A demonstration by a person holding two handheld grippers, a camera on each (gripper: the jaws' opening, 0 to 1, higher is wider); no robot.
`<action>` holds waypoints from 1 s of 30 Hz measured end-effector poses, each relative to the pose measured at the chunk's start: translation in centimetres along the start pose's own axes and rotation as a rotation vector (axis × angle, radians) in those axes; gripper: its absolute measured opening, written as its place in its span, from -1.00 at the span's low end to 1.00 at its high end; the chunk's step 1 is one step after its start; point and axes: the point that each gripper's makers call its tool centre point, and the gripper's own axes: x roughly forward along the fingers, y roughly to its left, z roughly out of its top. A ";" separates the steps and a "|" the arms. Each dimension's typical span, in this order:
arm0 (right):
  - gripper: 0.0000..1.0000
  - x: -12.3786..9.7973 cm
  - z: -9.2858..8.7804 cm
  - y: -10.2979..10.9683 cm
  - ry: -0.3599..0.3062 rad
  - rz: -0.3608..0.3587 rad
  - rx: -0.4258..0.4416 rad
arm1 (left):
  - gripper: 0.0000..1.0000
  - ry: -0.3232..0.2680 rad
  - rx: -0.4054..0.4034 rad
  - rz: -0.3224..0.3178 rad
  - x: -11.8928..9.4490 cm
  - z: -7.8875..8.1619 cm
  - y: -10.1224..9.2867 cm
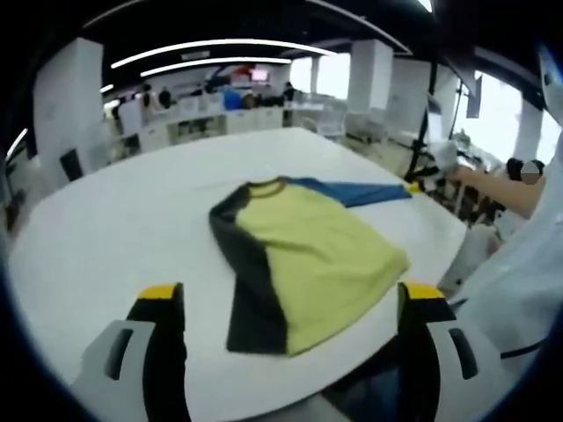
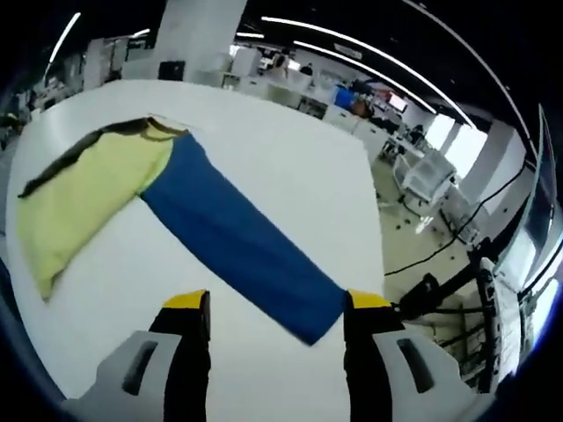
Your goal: Fold the garment on the visible template until the final outline fits inside the template.
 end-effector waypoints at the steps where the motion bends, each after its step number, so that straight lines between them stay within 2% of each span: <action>1: 0.27 -0.1 0.0 0.3 -0.002 -0.001 0.007 | 0.94 -0.001 0.001 -0.004 0.0 0.0 0.0; 5: 0.40 -0.8 0.2 1.6 -0.012 -0.004 0.011 | 0.93 0.001 0.008 -0.016 0.0 -0.2 0.4; 8: 0.44 -1.2 0.4 2.1 -0.021 -0.002 0.024 | 0.93 -0.001 0.007 -0.022 -0.1 -0.2 0.7; 24: 0.96 -2.8 2.3 4.9 -0.075 -0.010 0.058 | 0.94 -0.008 0.022 -0.058 -0.2 -0.4 2.5; 30: 0.99 -4.2 3.8 7.6 -0.090 -0.003 0.060 | 0.93 -0.006 0.029 -0.069 -0.4 -0.6 3.2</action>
